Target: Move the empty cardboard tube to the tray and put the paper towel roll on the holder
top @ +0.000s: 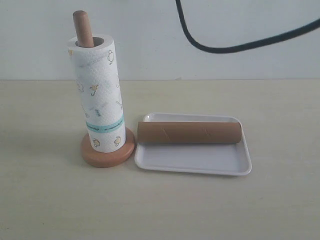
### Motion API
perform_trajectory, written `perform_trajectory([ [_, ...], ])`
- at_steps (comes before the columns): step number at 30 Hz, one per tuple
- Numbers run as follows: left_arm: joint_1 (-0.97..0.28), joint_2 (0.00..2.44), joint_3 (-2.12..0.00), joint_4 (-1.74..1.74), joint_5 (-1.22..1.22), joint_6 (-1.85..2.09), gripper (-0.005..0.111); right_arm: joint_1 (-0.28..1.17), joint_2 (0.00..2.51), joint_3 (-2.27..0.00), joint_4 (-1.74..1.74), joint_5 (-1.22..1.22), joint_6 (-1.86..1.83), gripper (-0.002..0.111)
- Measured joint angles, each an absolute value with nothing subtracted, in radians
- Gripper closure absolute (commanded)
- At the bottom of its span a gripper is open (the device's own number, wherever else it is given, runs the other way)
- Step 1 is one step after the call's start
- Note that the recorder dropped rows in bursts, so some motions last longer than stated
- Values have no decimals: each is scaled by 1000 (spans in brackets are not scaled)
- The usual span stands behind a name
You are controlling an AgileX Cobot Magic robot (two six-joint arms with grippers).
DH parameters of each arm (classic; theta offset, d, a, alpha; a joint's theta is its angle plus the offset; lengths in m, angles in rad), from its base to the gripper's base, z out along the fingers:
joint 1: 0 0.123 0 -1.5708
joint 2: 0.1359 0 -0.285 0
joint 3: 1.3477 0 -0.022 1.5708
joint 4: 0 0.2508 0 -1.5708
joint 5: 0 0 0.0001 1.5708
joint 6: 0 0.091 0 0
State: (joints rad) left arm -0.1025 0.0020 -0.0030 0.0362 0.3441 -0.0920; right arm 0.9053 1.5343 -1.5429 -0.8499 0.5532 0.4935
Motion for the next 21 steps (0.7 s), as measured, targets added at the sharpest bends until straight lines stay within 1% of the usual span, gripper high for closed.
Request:
perform_trajectory([
  [7,-103,2,-3,36,344,-92,103,907,1534,-1543,-740,900,269,3],
  [8,-103,2,-3,36,344,-92,103,907,1534,-1543,-726,942,262,5],
  [9,-103,2,-3,36,344,-92,103,907,1534,-1543,-700,985,250,12],
  [11,-103,2,-3,36,344,-92,103,907,1534,-1543,-627,1080,240,35],
  [12,-103,2,-3,36,344,-92,103,907,1534,-1543,-600,1118,240,49],
  [13,-103,2,-3,36,344,-92,103,907,1538,-1543,-578,1156,239,79],
  [14,-103,2,-3,36,344,-92,103,907,1549,-1543,-544,1195,244,97],
  [15,-103,2,-3,36,344,-92,103,907,1554,-1543,-526,1204,246,106],
  [17,-103,2,-3,36,344,-92,103,907,1563,-1543,-455,1213,268,104],
  [21,-103,2,-3,36,344,-92,103,907,1563,-1543,-158,1218,289,104],
])
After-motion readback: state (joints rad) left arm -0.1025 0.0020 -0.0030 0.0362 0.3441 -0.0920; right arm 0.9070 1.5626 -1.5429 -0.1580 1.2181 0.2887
